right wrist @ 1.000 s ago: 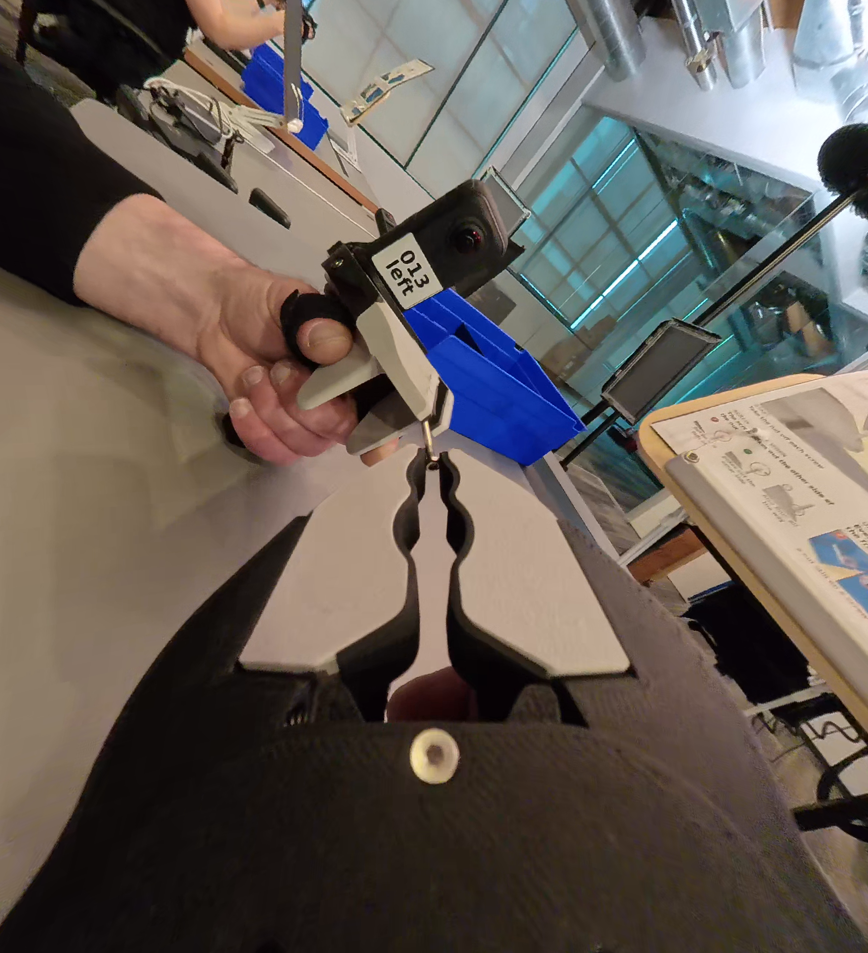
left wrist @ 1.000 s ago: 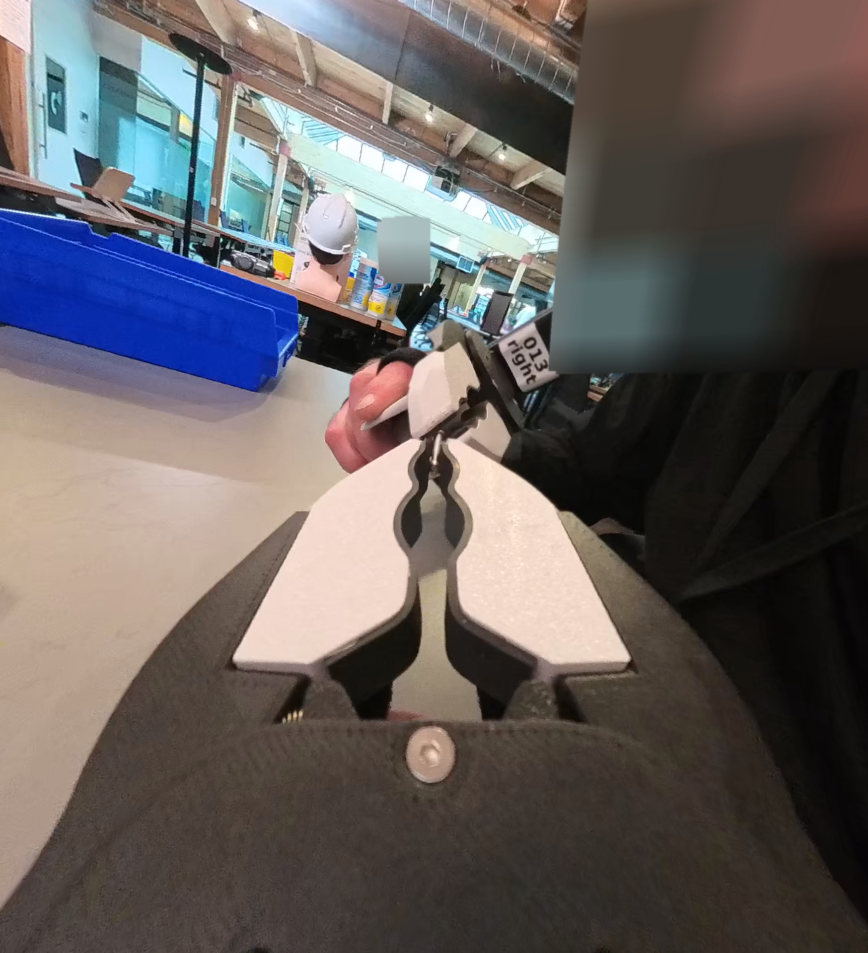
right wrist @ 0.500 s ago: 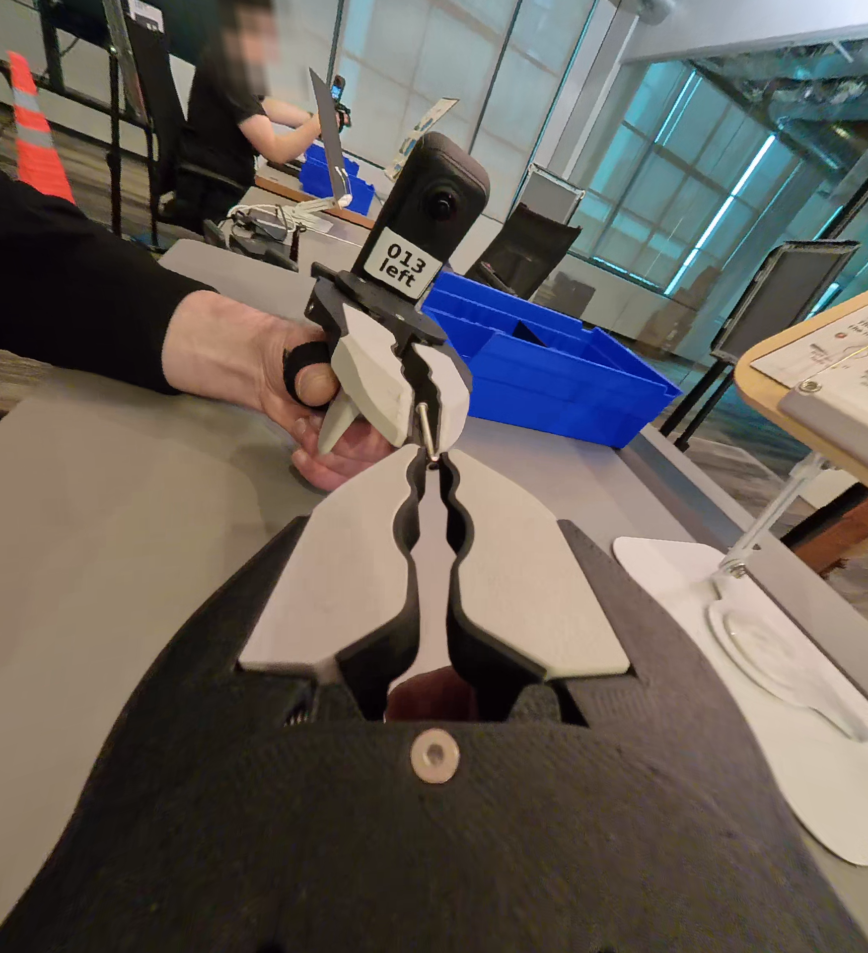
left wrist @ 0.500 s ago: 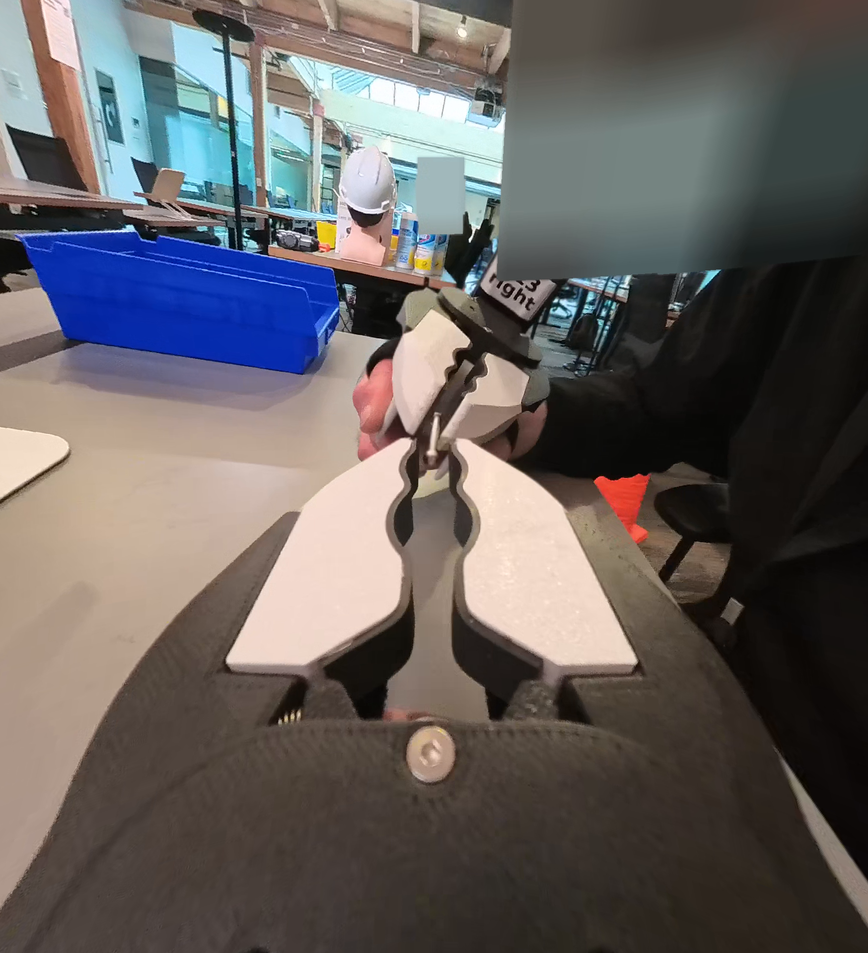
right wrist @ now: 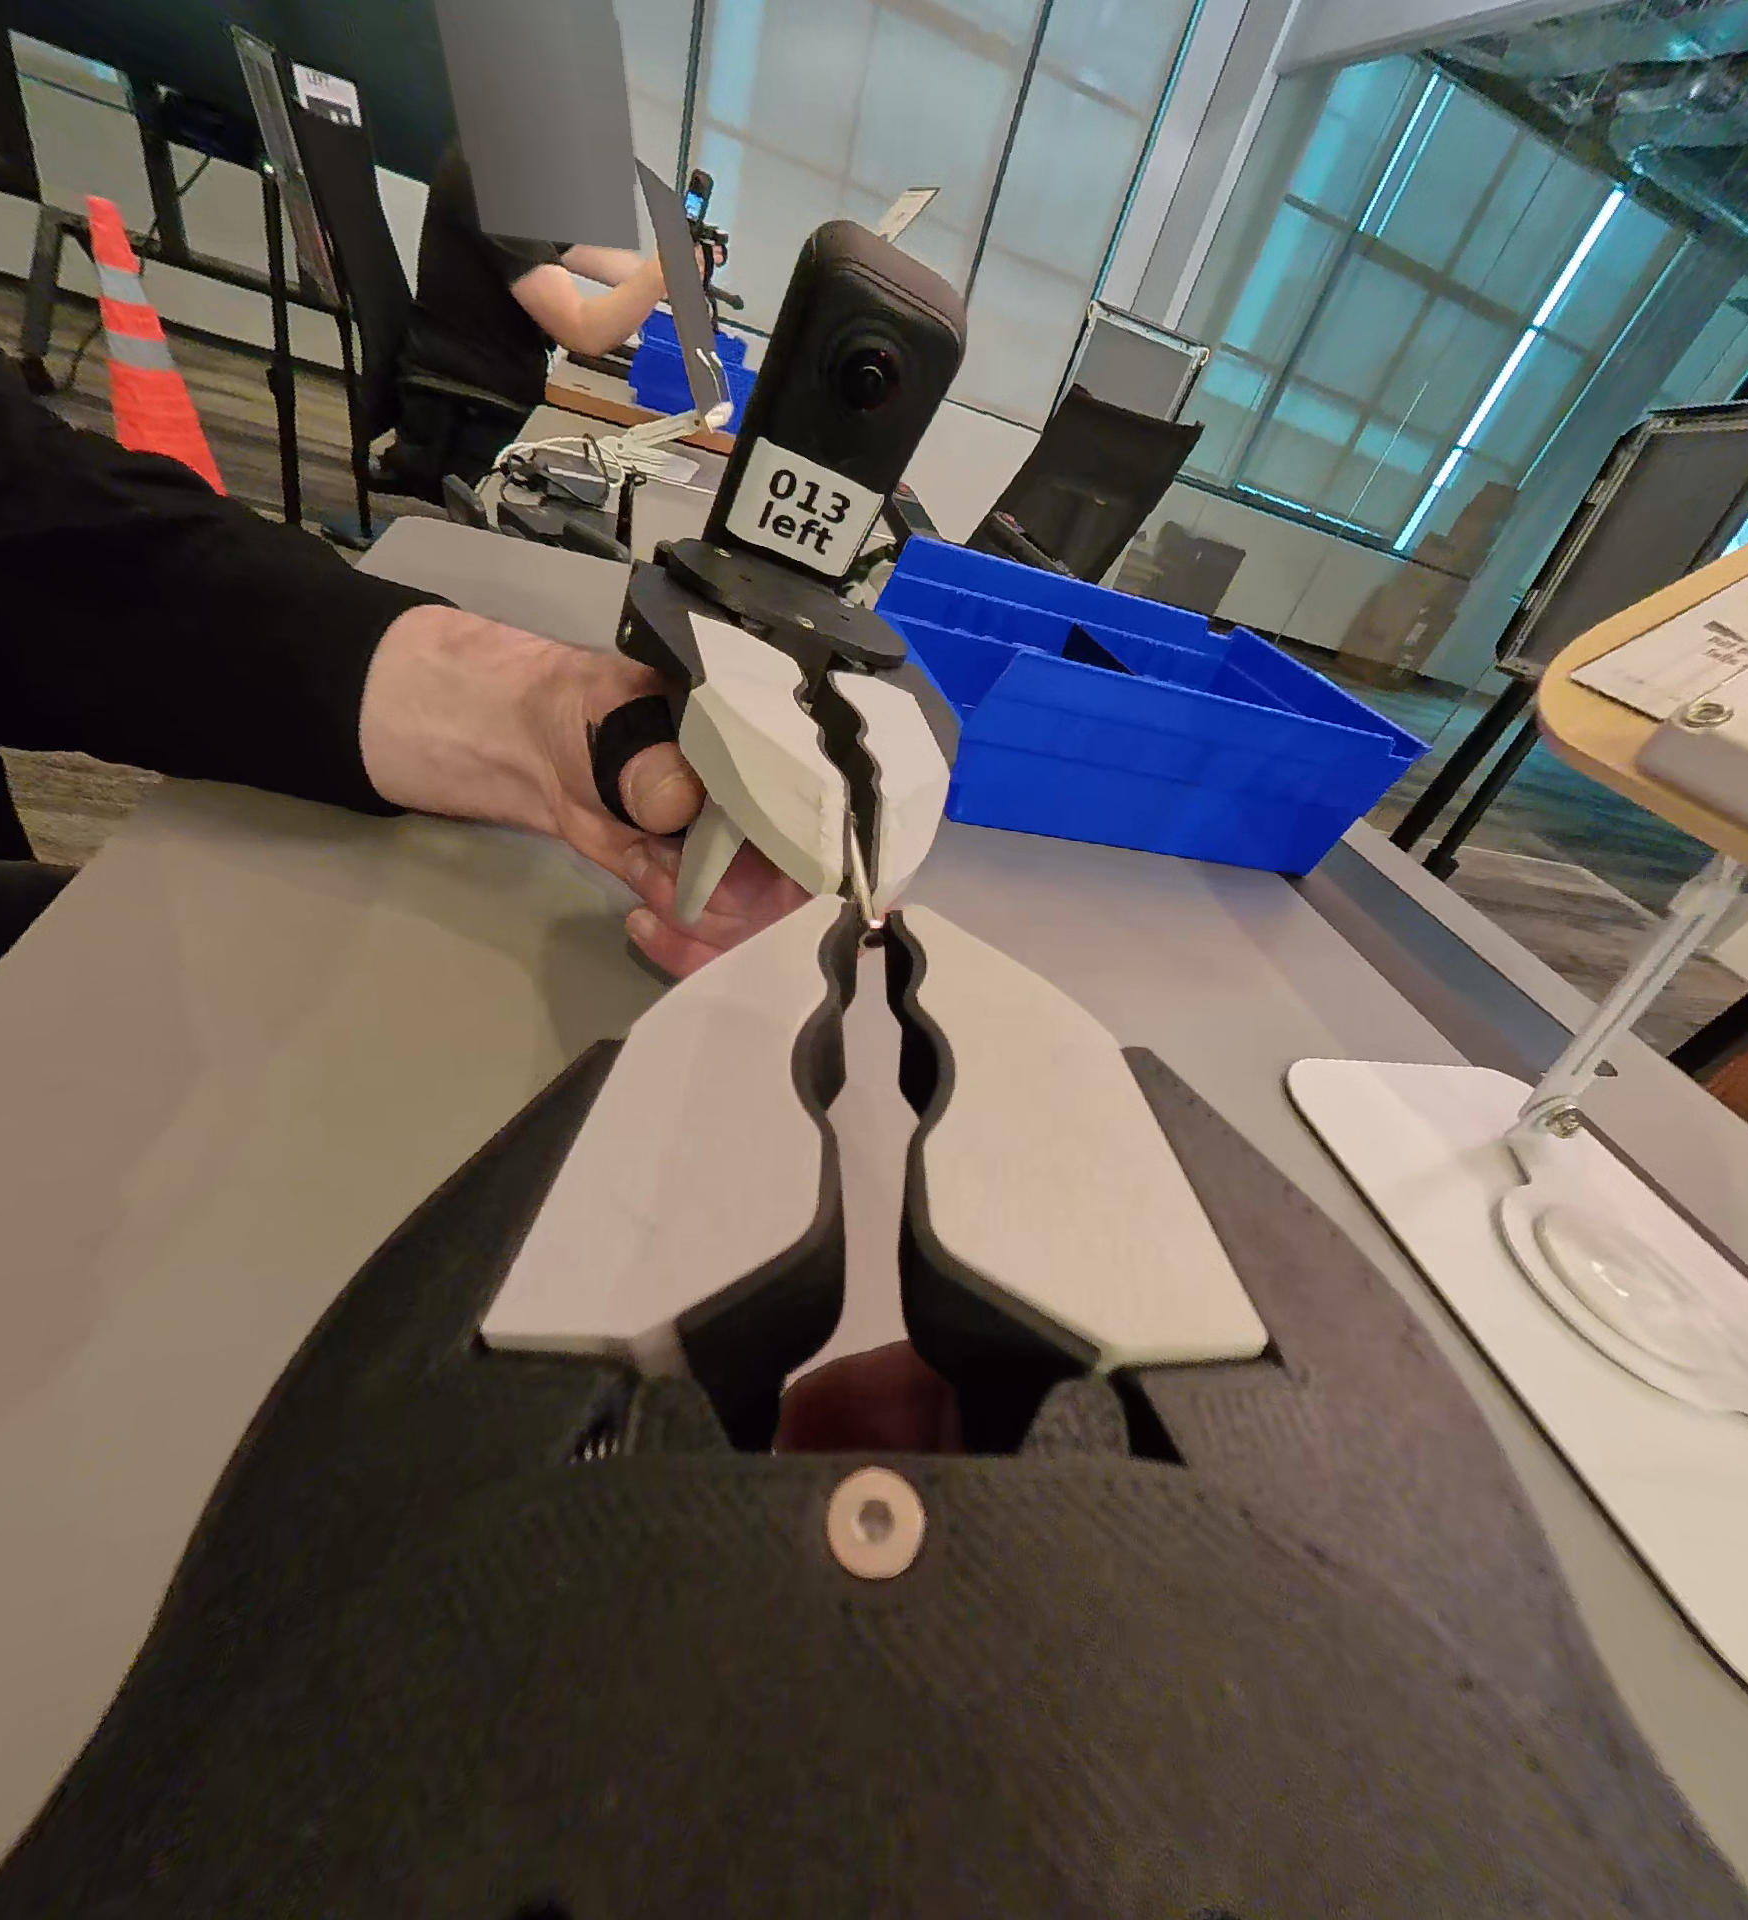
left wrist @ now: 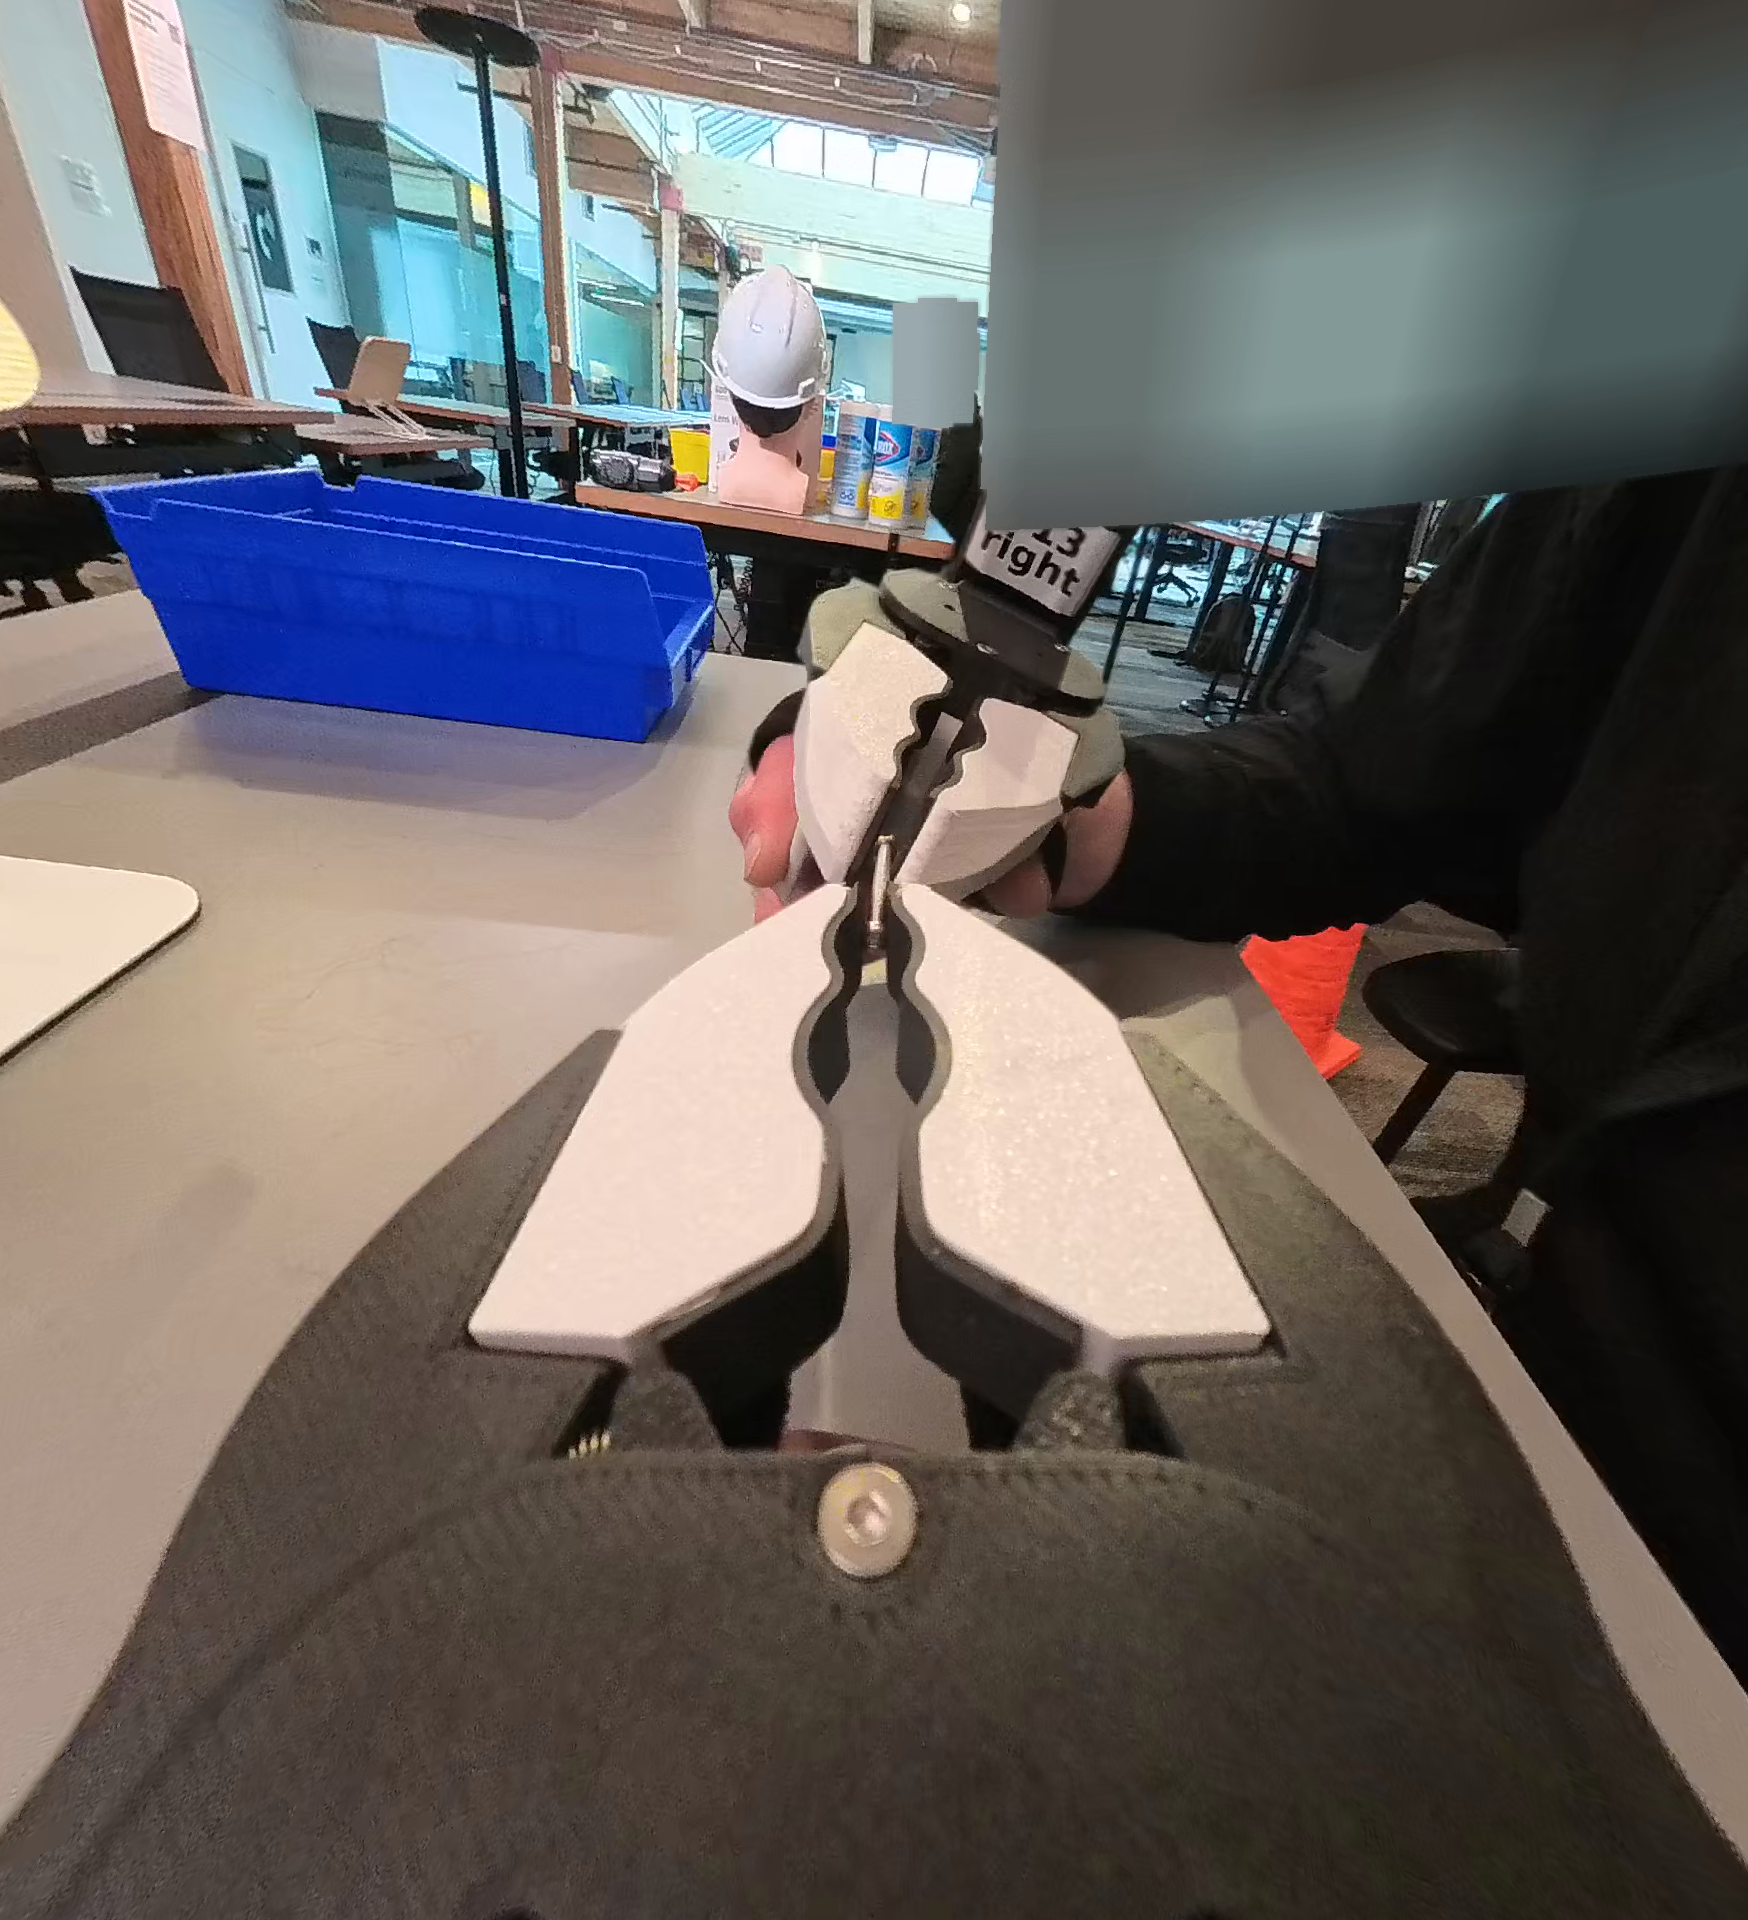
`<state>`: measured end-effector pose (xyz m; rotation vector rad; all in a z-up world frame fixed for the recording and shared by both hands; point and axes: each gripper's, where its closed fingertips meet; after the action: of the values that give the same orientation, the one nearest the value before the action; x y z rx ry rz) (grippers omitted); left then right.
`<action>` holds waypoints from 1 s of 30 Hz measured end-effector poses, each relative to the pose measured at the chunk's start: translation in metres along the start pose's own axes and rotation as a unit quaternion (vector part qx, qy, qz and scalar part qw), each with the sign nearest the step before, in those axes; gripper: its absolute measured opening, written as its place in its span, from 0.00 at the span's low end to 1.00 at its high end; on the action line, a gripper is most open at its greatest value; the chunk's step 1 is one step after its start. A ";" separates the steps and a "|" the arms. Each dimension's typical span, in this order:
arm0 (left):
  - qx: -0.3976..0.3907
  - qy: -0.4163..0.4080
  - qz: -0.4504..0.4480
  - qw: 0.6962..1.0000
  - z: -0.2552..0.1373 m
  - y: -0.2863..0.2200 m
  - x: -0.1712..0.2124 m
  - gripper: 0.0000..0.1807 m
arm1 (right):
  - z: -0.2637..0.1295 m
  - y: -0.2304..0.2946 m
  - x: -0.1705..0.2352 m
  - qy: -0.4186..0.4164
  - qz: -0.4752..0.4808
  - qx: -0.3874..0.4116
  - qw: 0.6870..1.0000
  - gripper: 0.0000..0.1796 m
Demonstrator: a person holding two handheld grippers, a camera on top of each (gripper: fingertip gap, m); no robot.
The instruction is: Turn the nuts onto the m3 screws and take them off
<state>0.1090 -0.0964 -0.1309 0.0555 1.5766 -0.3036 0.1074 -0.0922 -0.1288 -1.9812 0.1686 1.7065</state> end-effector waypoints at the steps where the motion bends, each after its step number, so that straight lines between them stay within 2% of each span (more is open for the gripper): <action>1: 0.002 -0.001 -0.005 1.000 0.000 0.000 0.000 0.02 | 0.000 0.000 0.000 0.001 -0.007 0.003 1.000 0.03; 6: 0.029 -0.010 -0.068 0.997 0.001 -0.001 0.001 0.02 | -0.001 0.000 0.002 0.019 -0.086 0.031 0.996 0.03; 13: 0.065 -0.021 -0.160 0.985 0.002 0.000 0.002 0.02 | -0.002 -0.003 0.005 0.049 -0.216 0.081 0.972 0.03; 18: 0.071 -0.027 -0.180 0.981 0.001 0.001 0.001 0.02 | -0.001 -0.003 0.006 0.055 -0.263 0.096 0.958 0.03; 30: 0.020 -0.002 -0.082 0.996 0.008 0.003 0.006 0.05 | -0.002 -0.002 0.005 0.014 -0.095 0.040 0.995 0.03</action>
<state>0.1168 -0.0965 -0.1372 -0.0439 1.5739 -0.4647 0.1112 -0.0907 -0.1330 -1.8981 0.0551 1.5300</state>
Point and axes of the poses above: each gripper's, where its closed fingertips meet, z out along the fingers, x out of its underside, y = z × x across the jaws, and after that the axes turned 1 degree about -z, right-handed
